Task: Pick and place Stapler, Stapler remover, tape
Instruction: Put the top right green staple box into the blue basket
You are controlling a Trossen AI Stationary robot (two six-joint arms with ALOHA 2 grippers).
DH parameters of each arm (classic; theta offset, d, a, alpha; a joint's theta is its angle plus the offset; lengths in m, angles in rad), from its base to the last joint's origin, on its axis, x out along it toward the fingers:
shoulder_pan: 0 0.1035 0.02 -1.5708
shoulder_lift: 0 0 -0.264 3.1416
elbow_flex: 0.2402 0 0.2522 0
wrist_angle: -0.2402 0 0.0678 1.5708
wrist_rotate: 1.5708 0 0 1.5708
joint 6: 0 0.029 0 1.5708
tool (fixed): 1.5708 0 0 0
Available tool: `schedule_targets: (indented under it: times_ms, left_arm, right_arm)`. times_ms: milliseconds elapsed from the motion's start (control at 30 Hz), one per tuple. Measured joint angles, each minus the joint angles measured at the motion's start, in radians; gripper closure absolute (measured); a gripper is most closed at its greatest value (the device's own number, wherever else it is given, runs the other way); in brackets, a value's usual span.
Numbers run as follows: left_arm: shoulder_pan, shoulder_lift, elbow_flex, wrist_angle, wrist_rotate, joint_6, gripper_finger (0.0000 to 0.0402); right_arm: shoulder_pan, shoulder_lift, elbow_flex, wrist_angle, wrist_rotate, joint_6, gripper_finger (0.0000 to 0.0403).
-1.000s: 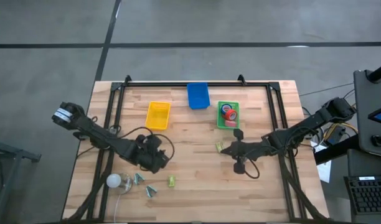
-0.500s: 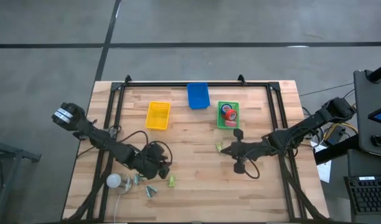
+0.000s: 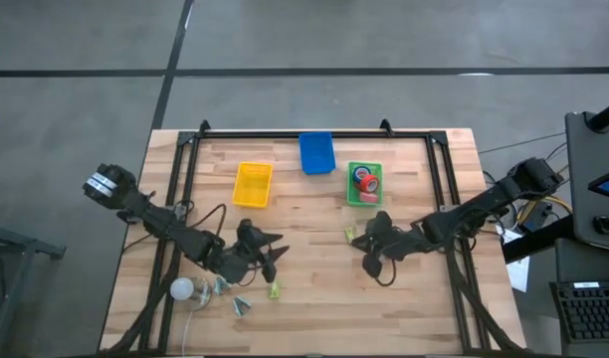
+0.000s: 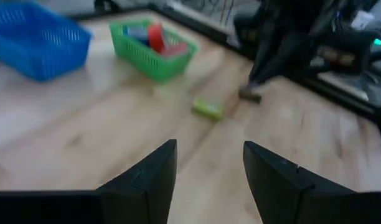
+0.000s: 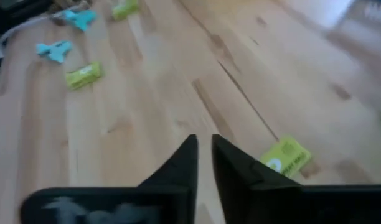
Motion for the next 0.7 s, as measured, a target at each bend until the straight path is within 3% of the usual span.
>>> schedule_targets:
  times_ms: [200, 367, 467, 700]
  left_arm:
    - [0.013, 0.0, 0.0, 0.119, -0.099, 0.178, 0.0213]
    - [0.025, 0.0, 0.0, 0.171, -0.106, 0.265, 0.0213]
    - [0.027, 0.0, 0.0, 0.169, -0.105, 0.272, 0.0213]
    - [0.027, 0.0, -0.003, 0.168, -0.1, 0.272, 0.0213]
  right_arm:
    - [-0.021, 0.101, 0.003, 0.002, 0.04, 0.089, 0.0251]
    - [-0.055, 0.19, 0.038, -0.005, 0.08, 0.151, 0.0181]
    - [-0.074, 0.248, 0.071, -0.019, 0.077, 0.156, 0.0165]
    - [-0.099, 0.337, 0.183, -0.249, 0.052, 0.213, 0.0161]
